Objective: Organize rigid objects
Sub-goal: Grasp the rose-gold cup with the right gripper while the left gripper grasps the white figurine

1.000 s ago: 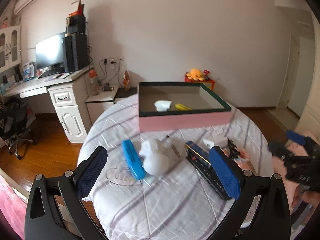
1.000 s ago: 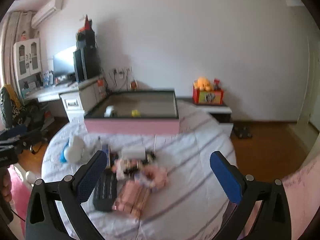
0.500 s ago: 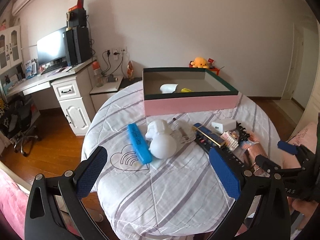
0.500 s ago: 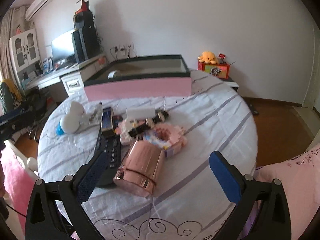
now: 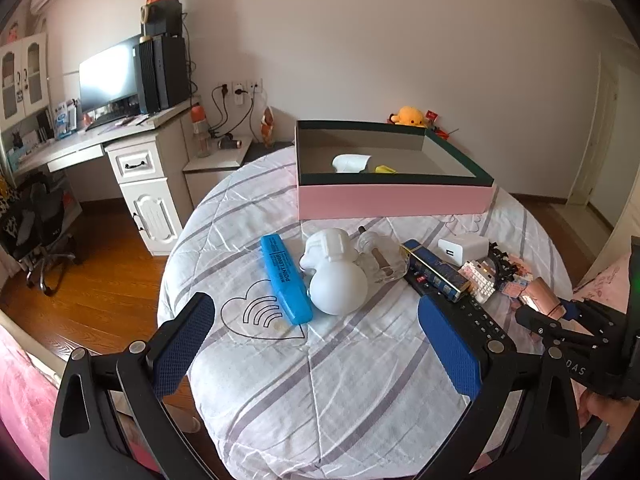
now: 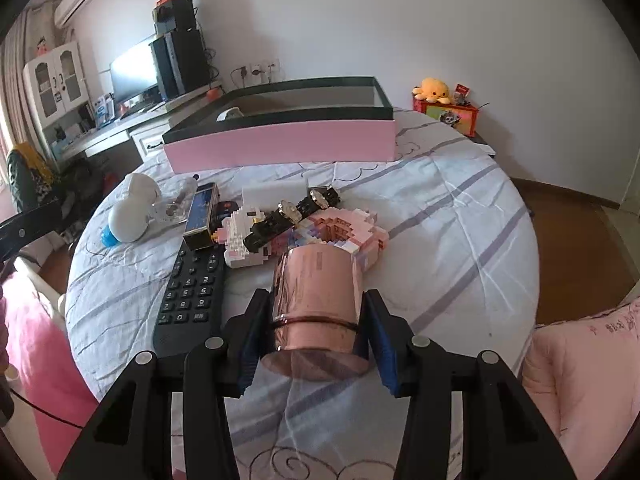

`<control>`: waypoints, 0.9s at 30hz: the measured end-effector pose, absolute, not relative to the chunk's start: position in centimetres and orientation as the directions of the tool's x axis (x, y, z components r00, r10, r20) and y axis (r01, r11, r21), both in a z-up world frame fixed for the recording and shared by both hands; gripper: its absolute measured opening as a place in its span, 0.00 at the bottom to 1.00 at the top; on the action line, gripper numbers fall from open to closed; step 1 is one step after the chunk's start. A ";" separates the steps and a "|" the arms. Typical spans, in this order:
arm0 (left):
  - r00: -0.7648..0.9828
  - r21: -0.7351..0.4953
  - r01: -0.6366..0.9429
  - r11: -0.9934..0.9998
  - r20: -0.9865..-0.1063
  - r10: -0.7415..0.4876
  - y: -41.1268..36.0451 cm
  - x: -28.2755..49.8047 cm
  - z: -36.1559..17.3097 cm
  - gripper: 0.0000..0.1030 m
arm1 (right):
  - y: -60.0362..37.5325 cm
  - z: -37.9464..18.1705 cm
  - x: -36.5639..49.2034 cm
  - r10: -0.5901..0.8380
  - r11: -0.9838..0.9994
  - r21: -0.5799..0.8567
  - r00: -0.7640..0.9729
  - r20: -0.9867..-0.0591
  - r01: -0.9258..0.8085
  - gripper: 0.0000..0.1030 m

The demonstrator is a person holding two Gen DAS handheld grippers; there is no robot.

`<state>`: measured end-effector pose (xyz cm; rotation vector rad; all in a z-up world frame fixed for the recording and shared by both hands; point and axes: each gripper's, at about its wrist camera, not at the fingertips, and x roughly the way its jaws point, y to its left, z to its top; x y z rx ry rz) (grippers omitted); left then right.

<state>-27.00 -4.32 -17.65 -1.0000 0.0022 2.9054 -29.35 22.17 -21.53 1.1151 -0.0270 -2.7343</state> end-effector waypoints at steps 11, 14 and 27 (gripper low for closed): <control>-0.805 0.007 -0.108 -0.994 -0.587 0.084 -2.0 -30.4 -18.6 1.00 | 23.8 -20.1 -28.7 -0.206 -0.976 0.092 -0.718 -0.664 0.195 0.47; -0.796 0.031 -0.115 -0.993 -0.601 0.073 -1.2 -31.6 -19.3 0.99 | 24.8 -19.3 -29.1 -0.201 -0.978 0.094 -0.731 -0.653 0.185 0.47; -0.709 0.096 -0.101 -0.990 -0.705 0.004 -0.7 -35.4 -22.3 0.62 | 26.7 -20.0 -32.4 -0.221 -0.975 0.144 -0.714 -0.664 0.168 0.47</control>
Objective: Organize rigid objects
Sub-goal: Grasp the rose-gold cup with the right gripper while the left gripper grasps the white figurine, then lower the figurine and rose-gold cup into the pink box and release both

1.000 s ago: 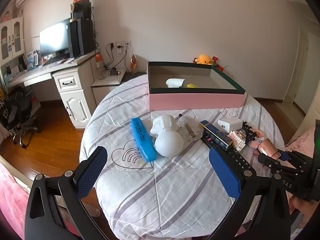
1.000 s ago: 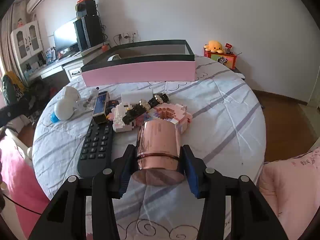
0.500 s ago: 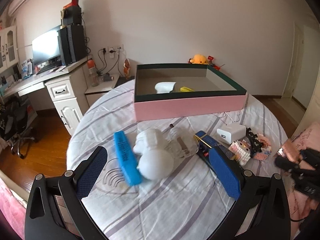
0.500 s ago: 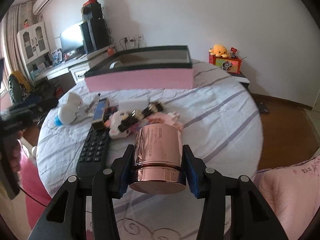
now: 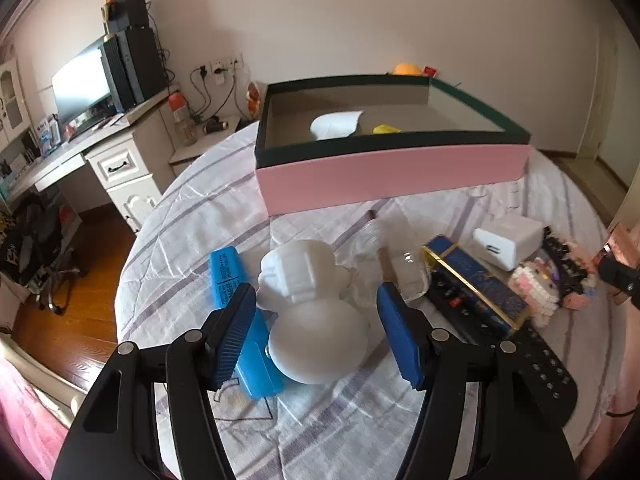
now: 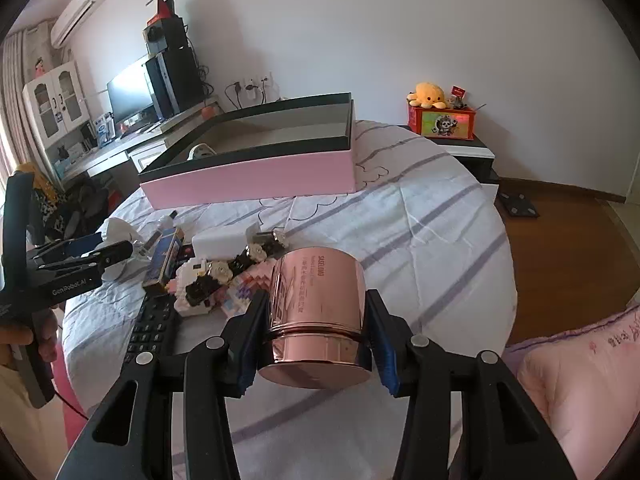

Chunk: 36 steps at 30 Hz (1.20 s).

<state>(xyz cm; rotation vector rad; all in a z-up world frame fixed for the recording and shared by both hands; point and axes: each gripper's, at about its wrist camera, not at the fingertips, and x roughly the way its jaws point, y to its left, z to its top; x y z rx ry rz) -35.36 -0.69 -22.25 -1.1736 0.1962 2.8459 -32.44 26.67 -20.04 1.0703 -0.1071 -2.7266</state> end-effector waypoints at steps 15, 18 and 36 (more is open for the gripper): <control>-0.700 0.102 -0.094 -0.990 -0.714 -0.007 -1.5 -35.9 -22.8 0.50 | 27.6 -19.9 -33.7 -0.224 -0.975 0.154 -0.717 -0.660 0.162 0.47; -0.707 0.045 -0.128 -0.991 -0.705 0.059 -1.8 -34.8 -22.0 0.50 | 27.9 -19.7 -33.3 -0.232 -0.973 0.166 -0.717 -0.657 0.163 0.47; -0.756 -0.014 -0.210 -0.978 -0.631 0.171 -1.1 -32.5 -18.0 0.50 | 24.9 -16.8 -33.5 -0.234 -0.970 0.096 -0.748 -0.621 0.223 0.47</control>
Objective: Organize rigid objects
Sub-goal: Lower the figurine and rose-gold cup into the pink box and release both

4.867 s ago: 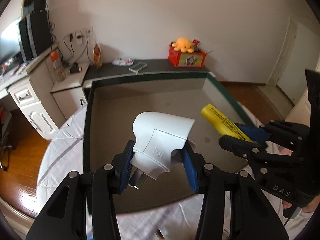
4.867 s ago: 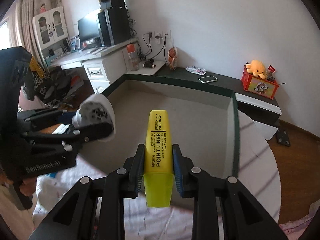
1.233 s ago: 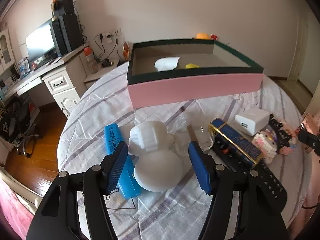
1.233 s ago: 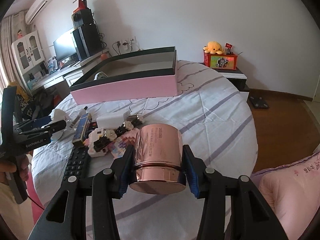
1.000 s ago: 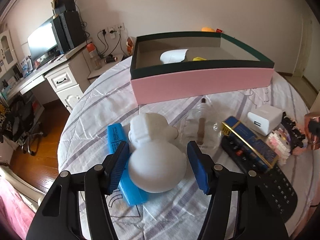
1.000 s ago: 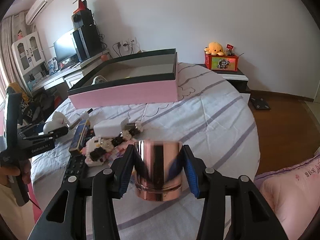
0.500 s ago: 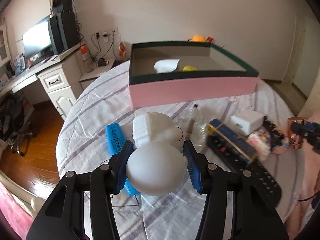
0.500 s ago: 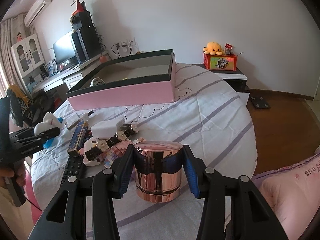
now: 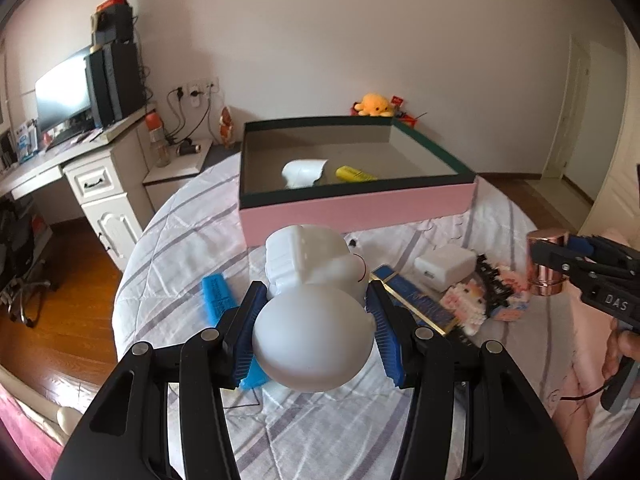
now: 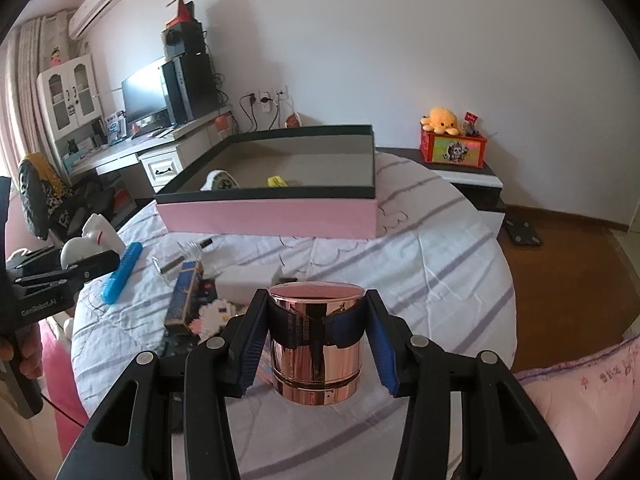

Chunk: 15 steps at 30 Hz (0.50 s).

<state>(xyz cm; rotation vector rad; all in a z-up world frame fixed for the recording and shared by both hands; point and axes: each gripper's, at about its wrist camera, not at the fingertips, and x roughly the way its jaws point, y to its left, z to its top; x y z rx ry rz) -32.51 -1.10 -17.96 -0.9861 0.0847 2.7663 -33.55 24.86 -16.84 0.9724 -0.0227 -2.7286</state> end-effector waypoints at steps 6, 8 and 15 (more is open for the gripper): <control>-0.773 0.000 -0.248 -0.969 -0.603 0.198 0.2 -32.8 -16.3 0.50 | 23.4 -15.5 -34.3 -0.255 -0.962 0.078 -0.754 -0.606 0.262 0.47; -0.780 0.013 -0.259 -0.966 -0.593 0.201 0.6 -33.0 -15.6 0.50 | 23.0 -14.9 -34.6 -0.259 -0.959 0.066 -0.759 -0.598 0.275 0.47; -0.796 0.027 -0.284 -0.959 -0.564 0.220 1.5 -34.9 -13.6 0.50 | 21.8 -12.9 -36.5 -0.288 -0.950 0.069 -0.769 -0.571 0.304 0.47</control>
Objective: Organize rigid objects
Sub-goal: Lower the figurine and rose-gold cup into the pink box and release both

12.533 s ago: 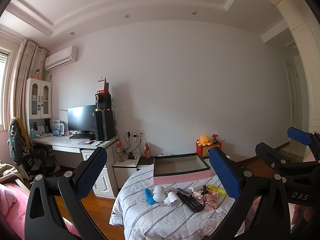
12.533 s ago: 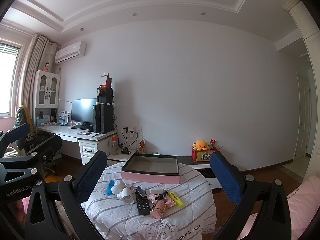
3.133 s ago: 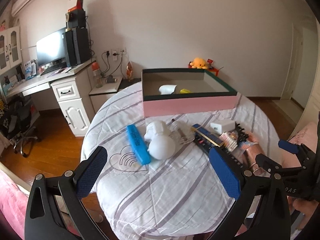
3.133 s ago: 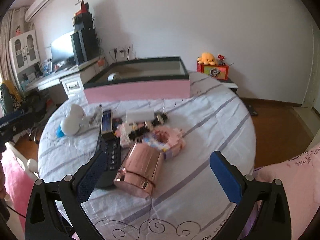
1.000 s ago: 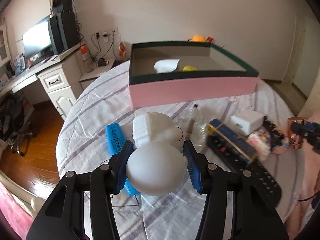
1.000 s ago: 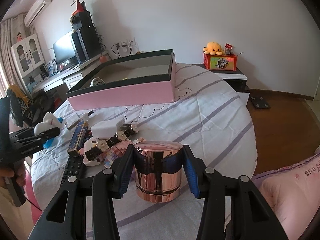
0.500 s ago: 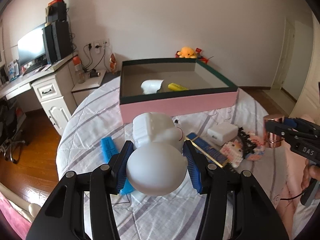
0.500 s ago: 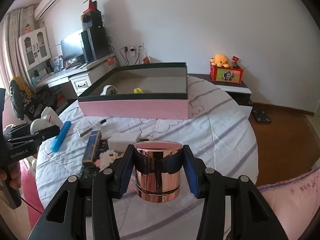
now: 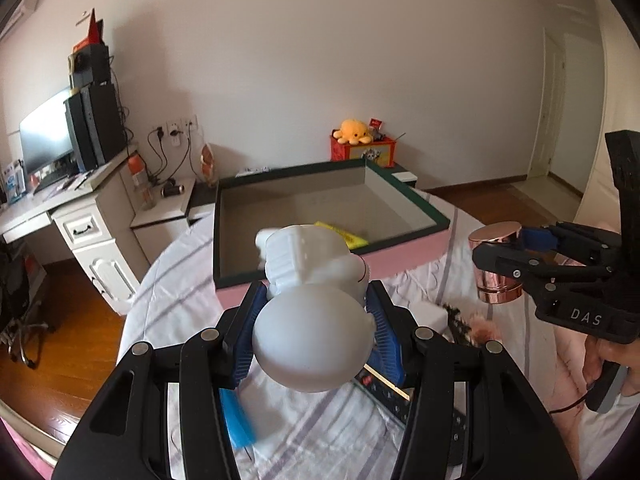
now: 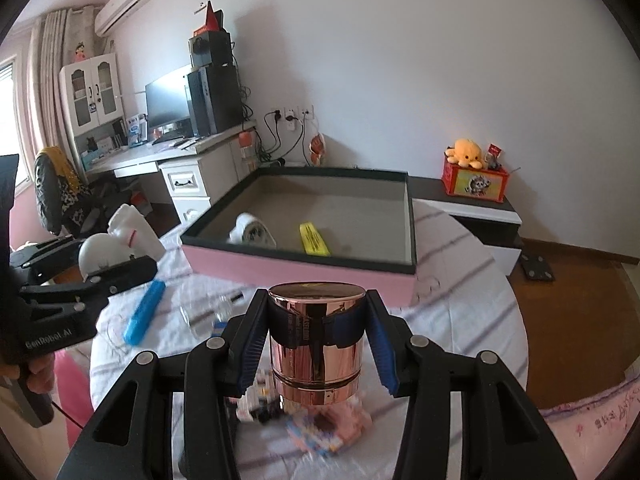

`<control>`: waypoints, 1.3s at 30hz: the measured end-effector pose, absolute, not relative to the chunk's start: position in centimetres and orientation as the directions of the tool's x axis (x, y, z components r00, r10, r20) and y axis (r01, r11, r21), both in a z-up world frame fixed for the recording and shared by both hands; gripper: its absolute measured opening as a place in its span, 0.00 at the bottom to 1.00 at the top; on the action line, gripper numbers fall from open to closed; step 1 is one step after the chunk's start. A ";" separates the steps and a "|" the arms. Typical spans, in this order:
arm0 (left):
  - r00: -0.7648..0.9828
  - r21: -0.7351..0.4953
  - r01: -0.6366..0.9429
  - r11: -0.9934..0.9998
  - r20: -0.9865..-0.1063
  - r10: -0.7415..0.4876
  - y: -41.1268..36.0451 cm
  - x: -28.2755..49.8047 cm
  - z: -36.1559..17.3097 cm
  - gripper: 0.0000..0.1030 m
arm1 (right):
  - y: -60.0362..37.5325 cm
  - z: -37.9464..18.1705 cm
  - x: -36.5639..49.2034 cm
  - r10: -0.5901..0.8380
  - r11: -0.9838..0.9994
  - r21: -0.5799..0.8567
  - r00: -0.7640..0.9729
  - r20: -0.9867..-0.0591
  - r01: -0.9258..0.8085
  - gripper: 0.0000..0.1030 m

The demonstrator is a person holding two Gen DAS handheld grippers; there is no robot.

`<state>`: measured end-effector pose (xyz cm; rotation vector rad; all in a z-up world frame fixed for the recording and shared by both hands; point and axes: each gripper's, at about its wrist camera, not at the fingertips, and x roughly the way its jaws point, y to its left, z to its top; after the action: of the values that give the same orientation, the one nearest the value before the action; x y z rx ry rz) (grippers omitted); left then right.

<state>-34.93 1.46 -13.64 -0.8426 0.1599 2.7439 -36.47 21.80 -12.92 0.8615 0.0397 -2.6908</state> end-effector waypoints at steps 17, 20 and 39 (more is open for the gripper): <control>-0.778 0.055 -0.324 -0.944 -0.584 0.233 2.6 -44.9 -10.7 0.51 | 20.1 -10.0 -46.0 -0.313 -0.931 0.027 -0.761 -0.568 0.363 0.47; -0.762 0.064 -0.330 -0.942 -0.606 0.226 2.9 -47.5 -10.9 0.51 | 20.0 -10.1 -48.1 -0.325 -0.926 0.035 -0.745 -0.582 0.376 0.47; -0.632 0.127 -0.227 -0.966 -0.773 0.047 2.0 -58.9 -18.5 0.51 | 17.0 -15.8 -58.4 -0.299 -0.914 0.044 -0.596 -0.745 0.404 0.47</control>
<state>-58.91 1.98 -18.52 -1.2643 0.3193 2.6891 -58.36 17.02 -15.85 1.1311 0.1811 -2.4939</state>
